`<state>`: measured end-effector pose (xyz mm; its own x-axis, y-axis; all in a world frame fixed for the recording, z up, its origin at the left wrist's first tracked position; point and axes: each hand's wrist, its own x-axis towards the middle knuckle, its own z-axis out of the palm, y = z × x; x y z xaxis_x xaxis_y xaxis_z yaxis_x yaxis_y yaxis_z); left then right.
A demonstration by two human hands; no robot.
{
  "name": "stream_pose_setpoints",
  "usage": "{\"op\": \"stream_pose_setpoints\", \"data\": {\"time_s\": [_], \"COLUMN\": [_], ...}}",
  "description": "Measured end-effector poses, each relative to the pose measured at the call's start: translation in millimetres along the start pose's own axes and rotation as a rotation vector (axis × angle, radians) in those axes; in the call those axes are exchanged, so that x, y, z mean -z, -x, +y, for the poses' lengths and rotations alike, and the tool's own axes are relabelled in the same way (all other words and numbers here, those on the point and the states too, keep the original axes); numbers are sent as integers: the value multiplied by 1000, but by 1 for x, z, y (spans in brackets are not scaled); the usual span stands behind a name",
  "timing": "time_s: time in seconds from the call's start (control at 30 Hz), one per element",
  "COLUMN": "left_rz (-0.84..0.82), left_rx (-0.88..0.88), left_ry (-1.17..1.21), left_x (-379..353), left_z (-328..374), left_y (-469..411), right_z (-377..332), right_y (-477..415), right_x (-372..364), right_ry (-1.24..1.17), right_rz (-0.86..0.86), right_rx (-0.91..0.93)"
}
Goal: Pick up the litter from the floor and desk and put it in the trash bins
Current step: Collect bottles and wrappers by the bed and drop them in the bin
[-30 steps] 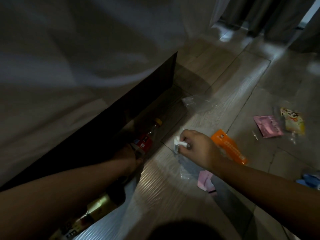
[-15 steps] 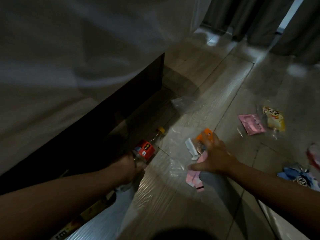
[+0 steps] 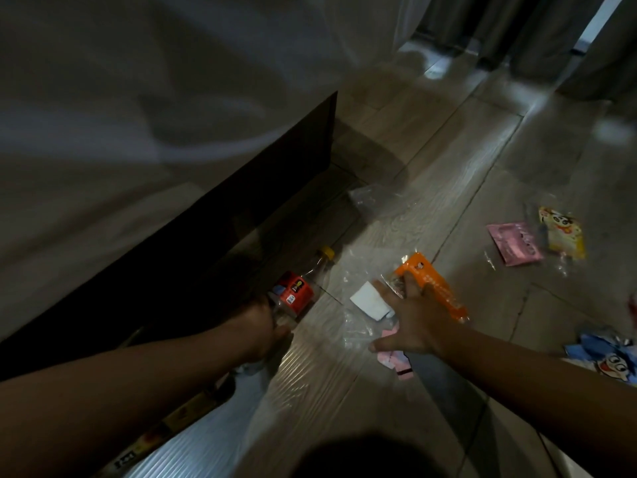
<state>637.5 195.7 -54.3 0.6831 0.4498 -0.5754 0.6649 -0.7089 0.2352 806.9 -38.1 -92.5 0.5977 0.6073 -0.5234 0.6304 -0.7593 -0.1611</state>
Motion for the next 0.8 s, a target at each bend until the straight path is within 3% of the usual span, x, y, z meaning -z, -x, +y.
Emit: {"op": "stream_pose_setpoints", "data": {"time_s": [0.43,0.8], "left_rz": [-1,12], "left_rx": [-2,-35], "left_ry": [1,-32], "left_x": [2,5], "left_z": [1,4], "left_y": [-2,-4], "right_z": [5,7], "right_y": [9,7], "right_x": [-8,-24], "right_ry": [90,50], "right_rz": [322,402], "right_rx": [93,162]}}
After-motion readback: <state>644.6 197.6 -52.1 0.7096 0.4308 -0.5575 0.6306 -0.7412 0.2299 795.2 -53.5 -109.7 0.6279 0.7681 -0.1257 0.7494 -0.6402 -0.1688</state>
